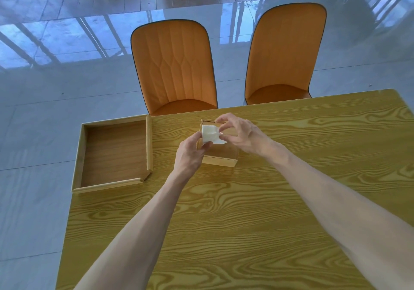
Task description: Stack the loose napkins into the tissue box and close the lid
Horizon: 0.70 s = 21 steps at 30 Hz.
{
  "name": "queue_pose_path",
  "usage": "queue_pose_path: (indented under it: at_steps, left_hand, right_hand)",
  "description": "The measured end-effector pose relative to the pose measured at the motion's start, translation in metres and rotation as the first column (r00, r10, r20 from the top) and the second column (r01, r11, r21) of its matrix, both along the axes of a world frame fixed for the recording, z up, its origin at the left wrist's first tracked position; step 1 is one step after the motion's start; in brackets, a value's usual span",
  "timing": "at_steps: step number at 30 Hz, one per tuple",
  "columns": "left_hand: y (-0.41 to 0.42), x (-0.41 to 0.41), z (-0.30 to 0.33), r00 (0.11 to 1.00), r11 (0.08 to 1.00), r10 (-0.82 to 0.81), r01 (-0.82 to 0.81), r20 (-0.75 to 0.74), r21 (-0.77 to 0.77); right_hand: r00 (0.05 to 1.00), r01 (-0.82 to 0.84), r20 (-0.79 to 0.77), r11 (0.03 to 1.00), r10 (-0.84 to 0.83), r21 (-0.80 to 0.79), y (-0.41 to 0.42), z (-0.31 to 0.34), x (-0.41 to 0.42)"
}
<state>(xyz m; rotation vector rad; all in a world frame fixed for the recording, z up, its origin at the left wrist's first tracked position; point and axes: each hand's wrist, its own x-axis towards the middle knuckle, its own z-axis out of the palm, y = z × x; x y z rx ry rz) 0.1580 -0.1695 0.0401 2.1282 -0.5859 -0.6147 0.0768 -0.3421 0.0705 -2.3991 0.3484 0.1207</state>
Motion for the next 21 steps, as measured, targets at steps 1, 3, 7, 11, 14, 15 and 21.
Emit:
queue_pose_path:
  at_steps: [1,3,7,11,14,15,21]
  left_hand:
    - [0.000,0.000,0.000,1.000,1.000,-0.003,0.003,0.009,0.002]
    - [0.001,-0.001,-0.001,0.999,1.000,-0.009,0.008,0.032,0.010]
    - [0.001,-0.001,-0.001,0.999,1.000,0.001,-0.002,0.045,0.024]
    - [0.001,0.000,-0.003,0.999,1.000,0.016,-0.017,0.028,0.004]
    - [0.002,-0.001,-0.004,0.999,1.000,0.022,-0.021,0.028,-0.008]
    - [0.002,-0.001,-0.003,0.999,1.000,0.024,-0.024,0.024,-0.013]
    - [0.002,-0.001,-0.001,1.000,0.999,0.029,-0.029,-0.001,-0.019]
  right_hand:
    - [0.999,-0.031,-0.018,0.999,0.030,-0.031,0.000,0.001,0.002]
    - [0.996,-0.082,-0.046,0.990,0.077,-0.116,0.000,0.001,0.005]
    - [0.999,-0.047,0.003,0.991,0.048,-0.127,0.000,0.008,0.006]
    - [0.999,-0.028,0.041,0.991,0.034,-0.128,0.002,0.017,0.004]
    - [0.993,-0.032,0.110,0.983,0.053,-0.183,0.004,0.020,0.003]
    - [0.991,-0.040,0.120,0.978,0.065,-0.205,0.005,0.021,0.002]
    - [0.980,-0.059,0.169,0.963,0.105,-0.262,0.005,0.023,0.001]
